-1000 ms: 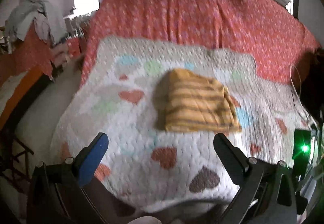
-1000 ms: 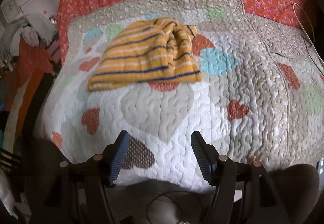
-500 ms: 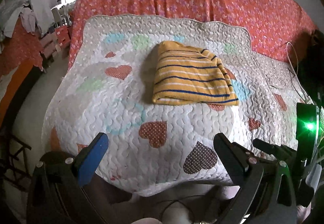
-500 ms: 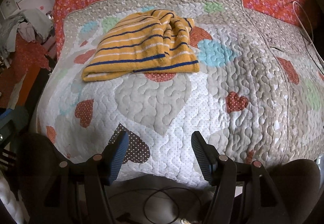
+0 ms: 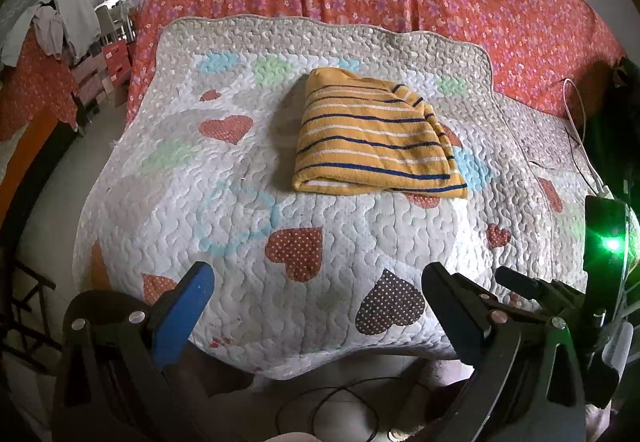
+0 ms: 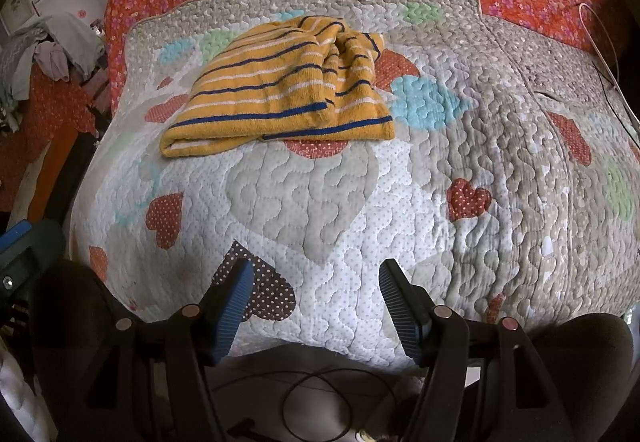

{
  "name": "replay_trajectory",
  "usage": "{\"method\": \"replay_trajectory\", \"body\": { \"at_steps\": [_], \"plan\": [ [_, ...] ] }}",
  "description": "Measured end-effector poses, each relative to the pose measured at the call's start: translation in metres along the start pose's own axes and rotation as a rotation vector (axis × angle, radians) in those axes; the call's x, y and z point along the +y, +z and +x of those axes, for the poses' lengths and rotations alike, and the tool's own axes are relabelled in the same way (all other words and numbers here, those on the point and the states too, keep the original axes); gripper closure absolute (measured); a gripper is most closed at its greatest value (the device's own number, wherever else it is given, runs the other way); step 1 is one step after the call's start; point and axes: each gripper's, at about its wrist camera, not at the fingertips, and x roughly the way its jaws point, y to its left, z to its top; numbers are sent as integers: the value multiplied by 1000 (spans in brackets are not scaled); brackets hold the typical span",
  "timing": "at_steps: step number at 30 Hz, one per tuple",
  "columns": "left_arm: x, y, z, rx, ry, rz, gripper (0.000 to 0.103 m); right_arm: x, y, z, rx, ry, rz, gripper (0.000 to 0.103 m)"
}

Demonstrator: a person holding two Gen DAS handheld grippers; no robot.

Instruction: Fold small clothes

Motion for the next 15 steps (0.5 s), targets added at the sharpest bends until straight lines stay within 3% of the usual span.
{"method": "replay_trajectory", "body": {
  "at_steps": [15],
  "plan": [
    [4,-6,14,56,-8,-9,0,6,0,10,28,5,-13,31]
  ]
}}
